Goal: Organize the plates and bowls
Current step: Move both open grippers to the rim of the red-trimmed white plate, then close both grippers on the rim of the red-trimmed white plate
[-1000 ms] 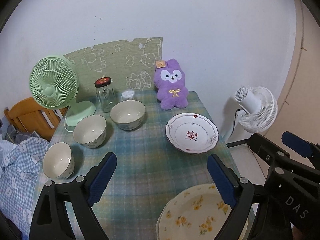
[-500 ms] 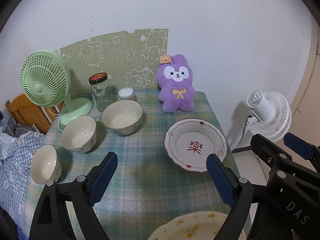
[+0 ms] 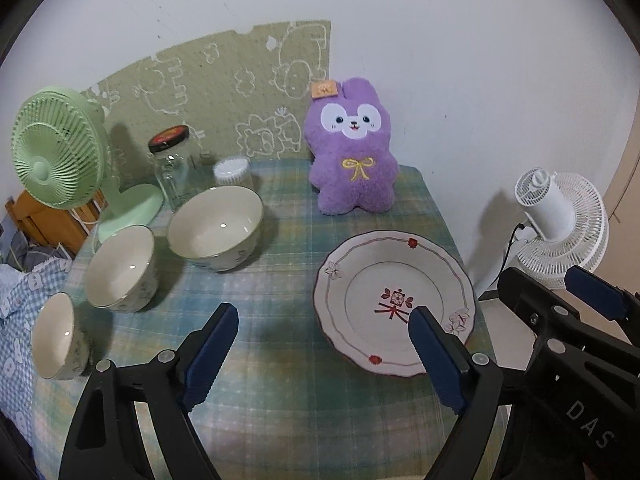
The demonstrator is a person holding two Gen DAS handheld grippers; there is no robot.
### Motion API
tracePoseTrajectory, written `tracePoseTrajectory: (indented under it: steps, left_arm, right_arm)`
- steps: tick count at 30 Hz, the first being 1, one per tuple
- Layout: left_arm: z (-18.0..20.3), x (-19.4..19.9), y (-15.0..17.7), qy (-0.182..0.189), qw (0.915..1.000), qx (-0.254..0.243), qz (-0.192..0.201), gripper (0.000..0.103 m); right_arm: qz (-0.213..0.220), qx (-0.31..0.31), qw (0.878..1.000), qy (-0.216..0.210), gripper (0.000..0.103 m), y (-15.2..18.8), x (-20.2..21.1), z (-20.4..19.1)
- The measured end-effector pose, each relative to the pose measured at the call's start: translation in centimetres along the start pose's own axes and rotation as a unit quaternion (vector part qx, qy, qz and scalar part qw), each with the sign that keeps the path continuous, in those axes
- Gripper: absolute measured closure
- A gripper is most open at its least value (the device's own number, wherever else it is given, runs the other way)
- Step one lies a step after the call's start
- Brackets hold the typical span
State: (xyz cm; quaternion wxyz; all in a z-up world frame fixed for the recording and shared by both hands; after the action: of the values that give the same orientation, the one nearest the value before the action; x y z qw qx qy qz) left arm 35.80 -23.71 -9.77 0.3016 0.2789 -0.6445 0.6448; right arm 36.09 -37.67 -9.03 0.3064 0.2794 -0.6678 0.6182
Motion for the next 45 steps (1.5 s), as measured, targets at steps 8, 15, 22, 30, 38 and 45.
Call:
tracePoseTrajectory:
  steps: [8, 15, 22, 30, 38, 45]
  left_arm:
    - [0.7, -3.6, -0.5, -0.003, 0.9999, 0.007, -0.012, 0.016]
    - [1.3, -6.6, -0.4, 0.002, 0.9996, 0.008, -0.029, 0.016]
    - [1.8, -9.0, -0.2, -0.004, 0.9992, -0.003, -0.04, 0.021]
    - [2.1, -11.4, 0.2, -0.008, 0.9979, -0.011, -0.064, 0.022]
    - [2.0, -13.3, 0.5, -0.009, 0.9956, -0.017, -0.092, 0.031]
    - [1.6, -14.1, 0.6, -0.013, 0.9944, -0.018, -0.104, 0.042]
  right_arm:
    - [-0.011, -0.007, 1.0, -0.007, 0.029, -0.4, -4.1, 1.0]
    - [-0.022, -0.008, 1.0, -0.006, 0.029, -0.4, -7.2, 1.4]
    - [-0.034, -0.012, 0.999, -0.008, 0.029, 0.1, -9.8, 1.7]
    - [-0.051, -0.023, 0.998, -0.006, 0.029, 0.7, -12.3, 2.2]
    - [-0.068, -0.024, 0.997, -0.015, 0.038, 1.2, -14.3, 1.9]
    - [-0.078, -0.02, 0.997, -0.015, 0.043, 1.1, -15.3, 1.5]
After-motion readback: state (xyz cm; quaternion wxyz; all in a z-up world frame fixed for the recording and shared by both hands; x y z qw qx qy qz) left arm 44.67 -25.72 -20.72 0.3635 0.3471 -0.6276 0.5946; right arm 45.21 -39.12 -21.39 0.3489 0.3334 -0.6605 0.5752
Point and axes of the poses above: each gripper's, at about its wrist camera, not at the fingertips, and x roughly against the way its jaws point, z to its right, y to its underside, the point moved 7 cm from there along -x, roughly the way its jaws point, and after that the axes turned 2 degrees about y, right-handed, at the moved point
